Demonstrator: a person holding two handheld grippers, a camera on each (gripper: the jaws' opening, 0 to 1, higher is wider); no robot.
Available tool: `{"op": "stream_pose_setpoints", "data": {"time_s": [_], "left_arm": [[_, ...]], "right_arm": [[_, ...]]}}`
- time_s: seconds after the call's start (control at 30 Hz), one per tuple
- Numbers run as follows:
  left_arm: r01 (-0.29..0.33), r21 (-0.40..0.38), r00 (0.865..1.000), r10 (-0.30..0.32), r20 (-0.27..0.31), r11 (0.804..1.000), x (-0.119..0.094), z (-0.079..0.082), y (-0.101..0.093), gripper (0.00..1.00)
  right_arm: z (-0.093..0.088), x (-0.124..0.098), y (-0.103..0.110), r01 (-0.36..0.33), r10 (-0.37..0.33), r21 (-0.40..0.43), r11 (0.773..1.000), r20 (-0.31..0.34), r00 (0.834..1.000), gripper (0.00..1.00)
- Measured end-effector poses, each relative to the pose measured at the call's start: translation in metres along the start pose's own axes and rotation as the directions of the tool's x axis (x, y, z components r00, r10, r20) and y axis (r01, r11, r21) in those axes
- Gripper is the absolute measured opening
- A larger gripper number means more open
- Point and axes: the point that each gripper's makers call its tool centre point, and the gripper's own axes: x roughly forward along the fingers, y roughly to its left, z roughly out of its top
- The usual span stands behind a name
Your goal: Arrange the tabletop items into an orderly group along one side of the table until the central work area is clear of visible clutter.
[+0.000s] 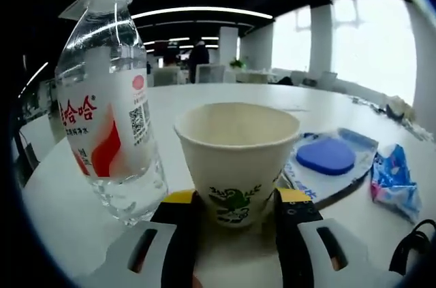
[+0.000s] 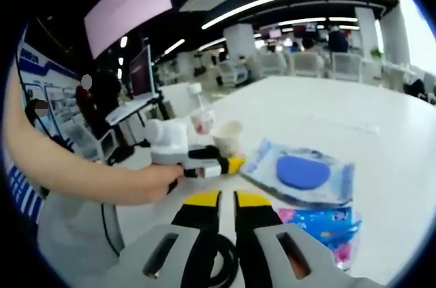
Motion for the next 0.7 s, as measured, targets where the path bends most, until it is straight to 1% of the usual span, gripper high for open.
{"op": "stream_pose_setpoints", "data": {"time_s": [0.07, 0.27, 0.4, 0.5, 0.57, 0.63, 0.7], "left_arm": [[-0.001, 0.012, 1.0, 0.001, -0.006, 1.0, -0.001, -0.001, -0.002, 0.47], [0.011, 0.008, 1.0, -0.011, -0.014, 1.0, -0.008, -0.003, -0.005, 0.5], [0.023, 0.005, 0.999, -0.023, -0.023, 1.0, -0.016, -0.007, -0.009, 0.53], [0.017, 0.0, 0.999, -0.017, -0.035, 1.0, -0.025, -0.01, -0.01, 0.58], [0.012, 0.0, 0.999, -0.012, -0.048, 1.0, -0.032, -0.013, -0.01, 0.58], [-0.002, 0.003, 0.998, 0.002, -0.067, 1.0, -0.038, -0.015, -0.007, 0.56], [-0.016, -0.008, 0.998, 0.016, -0.067, 1.0, -0.045, -0.014, -0.005, 0.54]], "right_arm": [[-0.002, 0.0, 0.001, -0.002, 0.002, 0.001, 1.0, -0.003, 1.0, 0.04], [-0.002, 0.001, 0.003, -0.004, 0.004, 0.04, 0.999, 0.005, 1.0, 0.02], [0.0, 0.001, 0.006, -0.013, 0.013, 0.04, 0.999, 0.015, 1.0, 0.02], [0.002, 0.0, 0.006, -0.017, 0.016, 0.047, 0.999, 0.022, 1.0, 0.03], [0.003, -0.001, 0.007, -0.019, 0.018, 0.048, 0.999, 0.028, 0.999, 0.03], [0.004, -0.002, 0.007, -0.017, 0.016, 0.044, 0.999, 0.033, 0.999, 0.03], [0.003, -0.004, 0.006, -0.015, 0.014, 0.044, 0.999, 0.032, 0.999, 0.03]]}}
